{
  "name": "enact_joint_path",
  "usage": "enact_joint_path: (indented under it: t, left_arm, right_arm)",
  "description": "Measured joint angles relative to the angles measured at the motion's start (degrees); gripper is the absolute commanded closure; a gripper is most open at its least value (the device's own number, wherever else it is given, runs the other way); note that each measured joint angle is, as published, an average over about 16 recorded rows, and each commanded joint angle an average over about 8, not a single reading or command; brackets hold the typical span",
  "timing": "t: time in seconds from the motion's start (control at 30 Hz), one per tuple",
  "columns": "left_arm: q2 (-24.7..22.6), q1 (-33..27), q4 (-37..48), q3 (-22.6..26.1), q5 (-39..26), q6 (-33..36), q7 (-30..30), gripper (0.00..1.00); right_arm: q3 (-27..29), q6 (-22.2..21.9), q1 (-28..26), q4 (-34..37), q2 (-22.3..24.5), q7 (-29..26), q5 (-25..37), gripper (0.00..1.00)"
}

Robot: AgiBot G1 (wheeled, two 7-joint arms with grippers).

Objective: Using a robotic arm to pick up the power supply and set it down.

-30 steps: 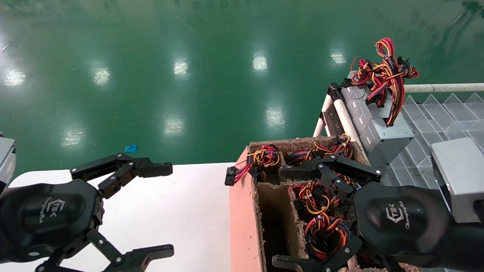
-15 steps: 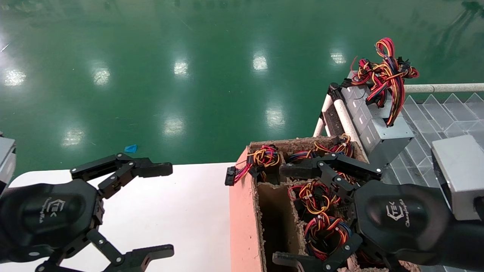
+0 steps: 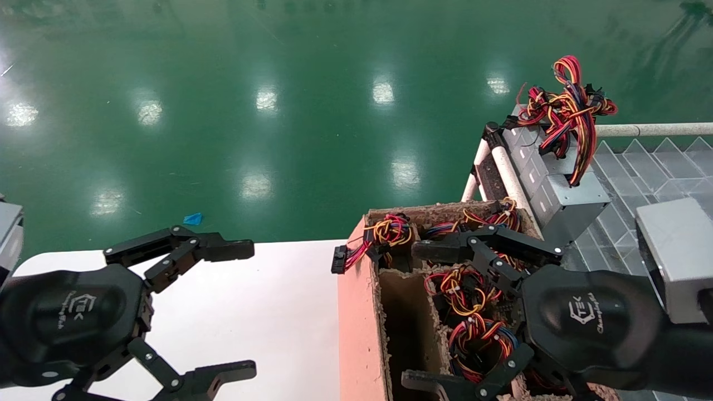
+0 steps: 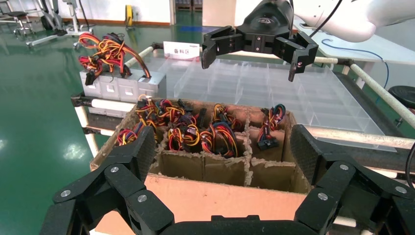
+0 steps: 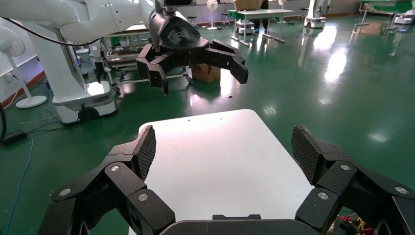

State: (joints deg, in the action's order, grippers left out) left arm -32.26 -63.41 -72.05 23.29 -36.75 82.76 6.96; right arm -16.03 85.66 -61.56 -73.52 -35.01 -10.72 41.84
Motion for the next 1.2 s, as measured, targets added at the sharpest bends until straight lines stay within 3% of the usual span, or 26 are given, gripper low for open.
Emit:
enact_joint_path:
  t: [1.2]
  left_arm:
    - [0.0, 0.0, 0.0, 0.0, 0.0, 0.0, 0.0, 0.00]
  right_arm:
    - [0.0, 0.0, 0.0, 0.1, 0.0, 0.0, 0.0, 0.00]
